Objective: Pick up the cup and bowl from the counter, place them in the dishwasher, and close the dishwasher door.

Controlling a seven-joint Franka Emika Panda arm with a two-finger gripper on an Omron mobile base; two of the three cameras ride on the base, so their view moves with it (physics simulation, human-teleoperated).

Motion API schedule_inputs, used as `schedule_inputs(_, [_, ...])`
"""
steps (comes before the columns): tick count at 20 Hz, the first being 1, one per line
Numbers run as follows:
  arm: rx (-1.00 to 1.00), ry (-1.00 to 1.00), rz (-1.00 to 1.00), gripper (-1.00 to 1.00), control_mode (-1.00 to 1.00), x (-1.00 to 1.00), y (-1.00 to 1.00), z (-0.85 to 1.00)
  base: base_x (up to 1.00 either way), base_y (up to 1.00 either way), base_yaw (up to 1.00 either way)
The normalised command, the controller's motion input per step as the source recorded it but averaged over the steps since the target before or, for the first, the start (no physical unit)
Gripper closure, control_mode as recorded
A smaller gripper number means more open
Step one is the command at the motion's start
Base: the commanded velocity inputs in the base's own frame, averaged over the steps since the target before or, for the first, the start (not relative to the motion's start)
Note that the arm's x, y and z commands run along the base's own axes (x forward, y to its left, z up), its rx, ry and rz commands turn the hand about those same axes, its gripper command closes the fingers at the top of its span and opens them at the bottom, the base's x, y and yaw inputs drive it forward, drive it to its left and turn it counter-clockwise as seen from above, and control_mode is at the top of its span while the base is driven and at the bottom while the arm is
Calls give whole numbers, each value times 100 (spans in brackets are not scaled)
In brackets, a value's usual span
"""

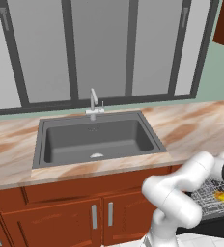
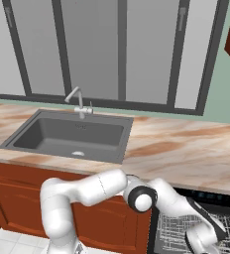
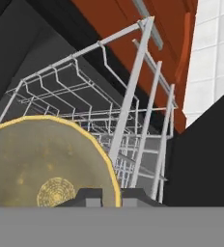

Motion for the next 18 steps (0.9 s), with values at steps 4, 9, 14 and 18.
schedule_inputs(4, [0,7,0,100,-100,23,-11,-42,0,0,0])
schedule_inputs(9, [0,3,0,100,-100,12,-7,-25,0,0,0])
schedule_inputs(14, [-1,0,0,-100,-100,0,-1,7,0,0,0])
schedule_inputs(18, [0,0,0,-100,-100,0,-12,26,0,0,0])
